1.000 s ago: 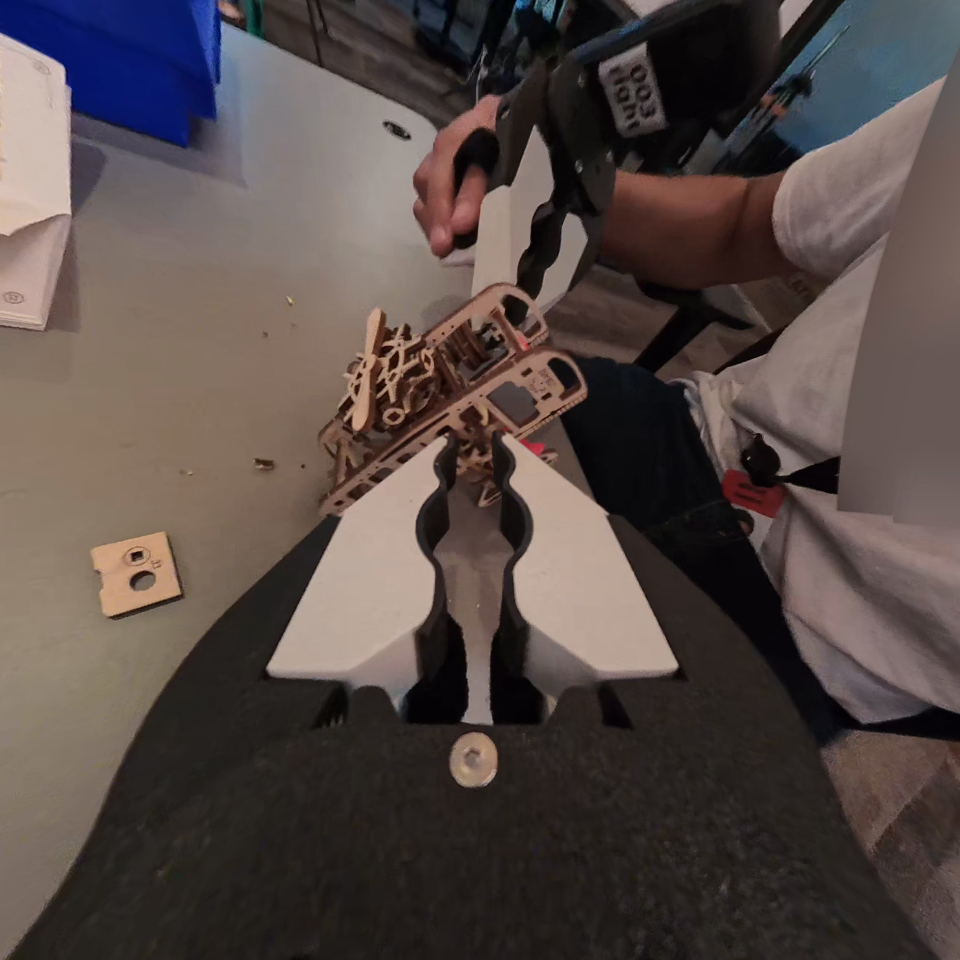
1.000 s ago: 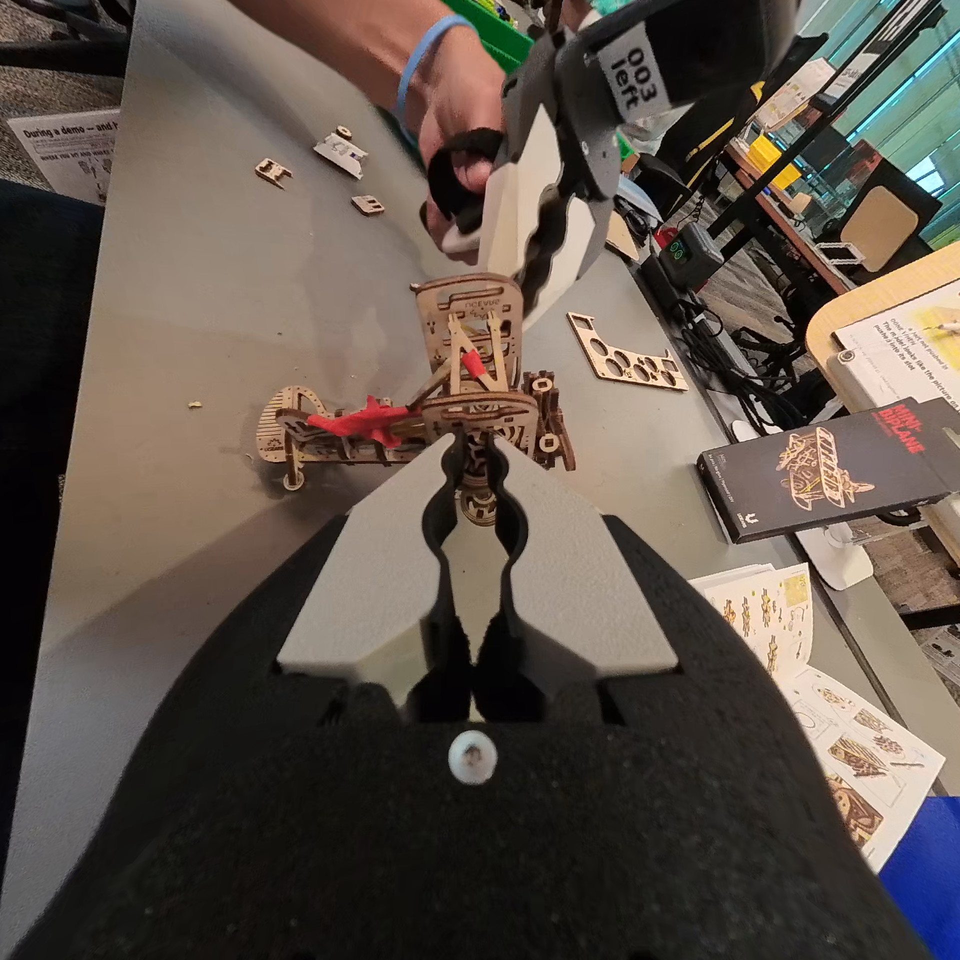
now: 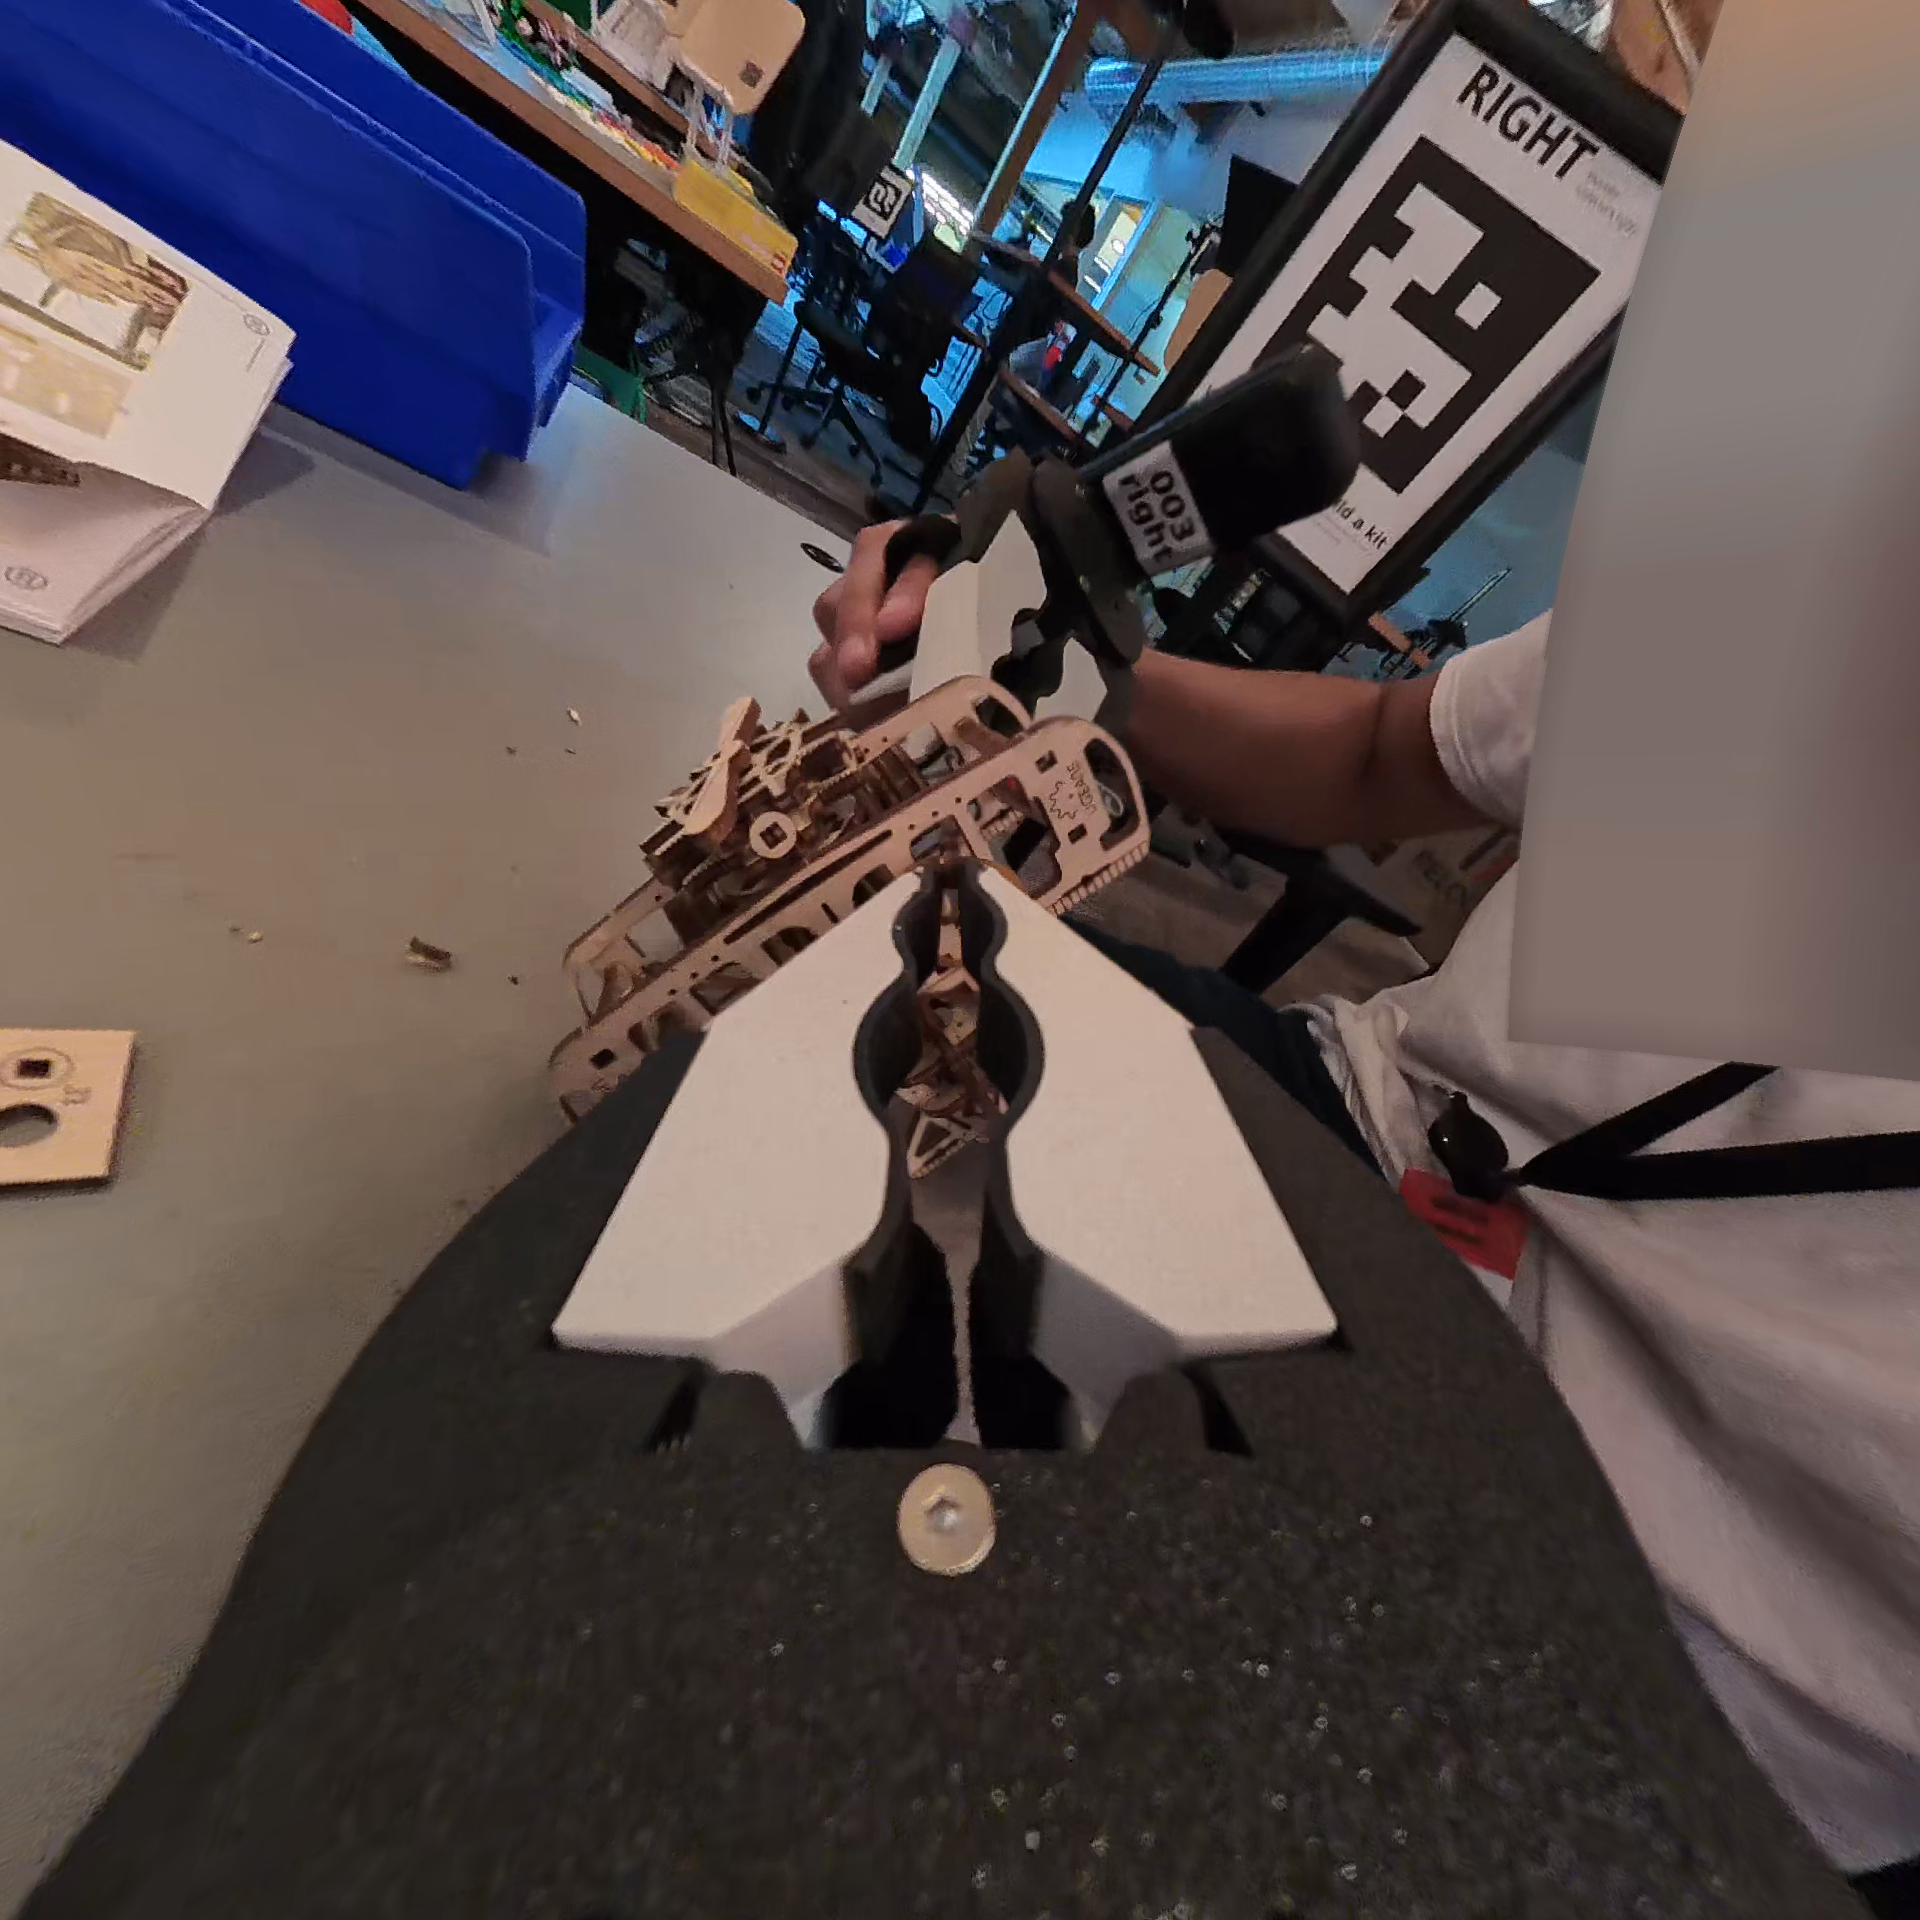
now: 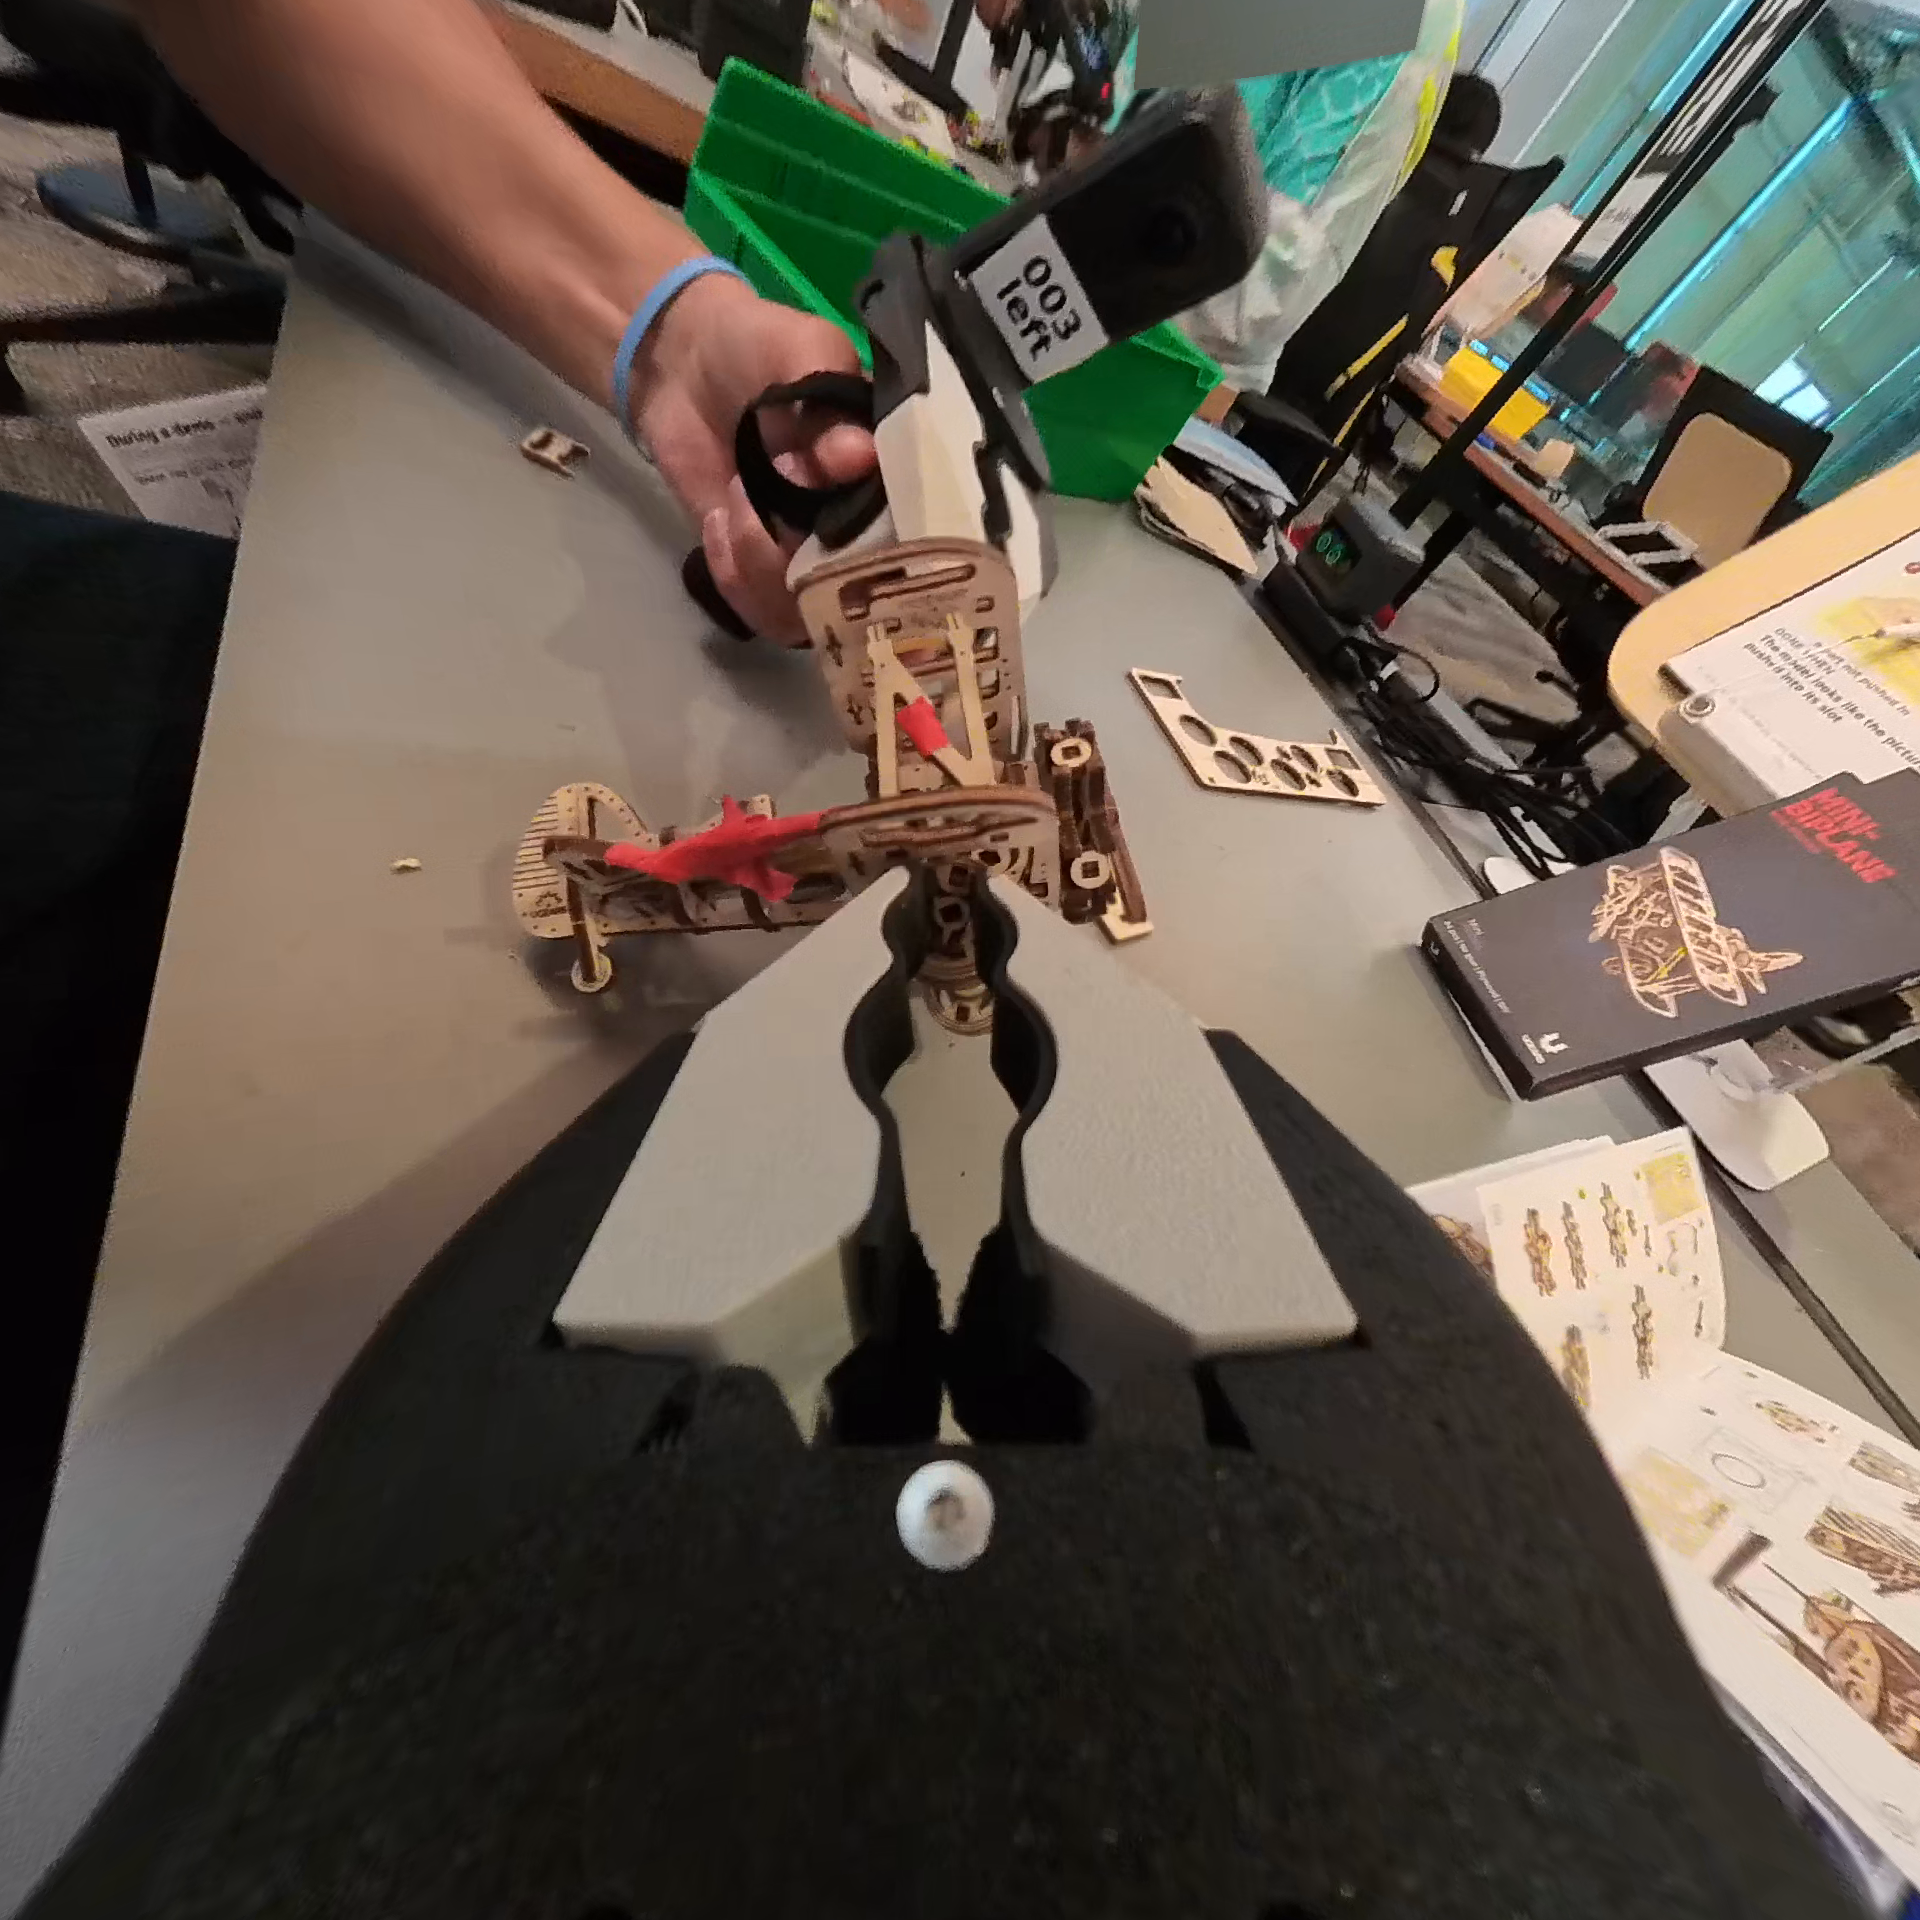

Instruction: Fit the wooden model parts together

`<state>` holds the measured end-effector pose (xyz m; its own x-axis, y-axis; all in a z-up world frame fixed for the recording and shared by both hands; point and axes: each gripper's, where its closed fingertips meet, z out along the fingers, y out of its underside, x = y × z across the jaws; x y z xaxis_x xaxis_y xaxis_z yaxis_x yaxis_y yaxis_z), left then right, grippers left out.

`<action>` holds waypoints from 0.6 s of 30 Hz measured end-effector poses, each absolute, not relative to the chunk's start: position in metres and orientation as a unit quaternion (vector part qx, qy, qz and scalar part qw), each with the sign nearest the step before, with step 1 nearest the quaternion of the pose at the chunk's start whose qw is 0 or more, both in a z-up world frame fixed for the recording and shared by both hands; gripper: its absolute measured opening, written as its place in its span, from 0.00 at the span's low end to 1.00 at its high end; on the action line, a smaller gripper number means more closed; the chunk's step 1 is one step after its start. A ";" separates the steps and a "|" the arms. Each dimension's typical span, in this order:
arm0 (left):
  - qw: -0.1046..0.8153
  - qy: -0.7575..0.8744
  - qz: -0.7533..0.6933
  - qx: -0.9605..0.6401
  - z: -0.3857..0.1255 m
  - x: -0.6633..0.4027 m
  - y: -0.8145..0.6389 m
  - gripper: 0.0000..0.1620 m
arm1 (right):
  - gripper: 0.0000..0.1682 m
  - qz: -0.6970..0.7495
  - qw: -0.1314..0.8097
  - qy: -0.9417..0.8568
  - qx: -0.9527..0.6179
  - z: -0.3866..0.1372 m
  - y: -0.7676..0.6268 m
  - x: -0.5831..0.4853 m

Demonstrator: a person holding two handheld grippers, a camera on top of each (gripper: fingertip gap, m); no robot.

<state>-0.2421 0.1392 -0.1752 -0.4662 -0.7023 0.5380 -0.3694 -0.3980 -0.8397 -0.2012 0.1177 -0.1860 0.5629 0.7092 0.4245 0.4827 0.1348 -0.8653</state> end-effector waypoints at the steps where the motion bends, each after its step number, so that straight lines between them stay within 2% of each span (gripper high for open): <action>1: 0.118 0.531 -0.671 -0.503 -0.176 -0.243 0.137 0.00 | 0.03 0.097 0.605 -0.457 -0.645 -0.187 0.118 -0.201; 12: 0.115 0.443 -0.703 -0.545 -0.176 -0.242 0.141 0.00 | 0.05 0.137 0.639 -0.458 -0.603 -0.184 0.112 -0.214; 18: 0.089 0.478 -0.690 -0.536 -0.180 -0.246 0.142 0.00 | 0.04 0.122 0.644 -0.451 -0.606 -0.182 0.114 -0.214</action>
<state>-0.2456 0.1419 -0.1798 -0.4103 -0.6359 0.6537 -0.3892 -0.5261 -0.7561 -0.2138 0.1138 -0.1821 0.5627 0.7044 0.4326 0.3892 0.2359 -0.8904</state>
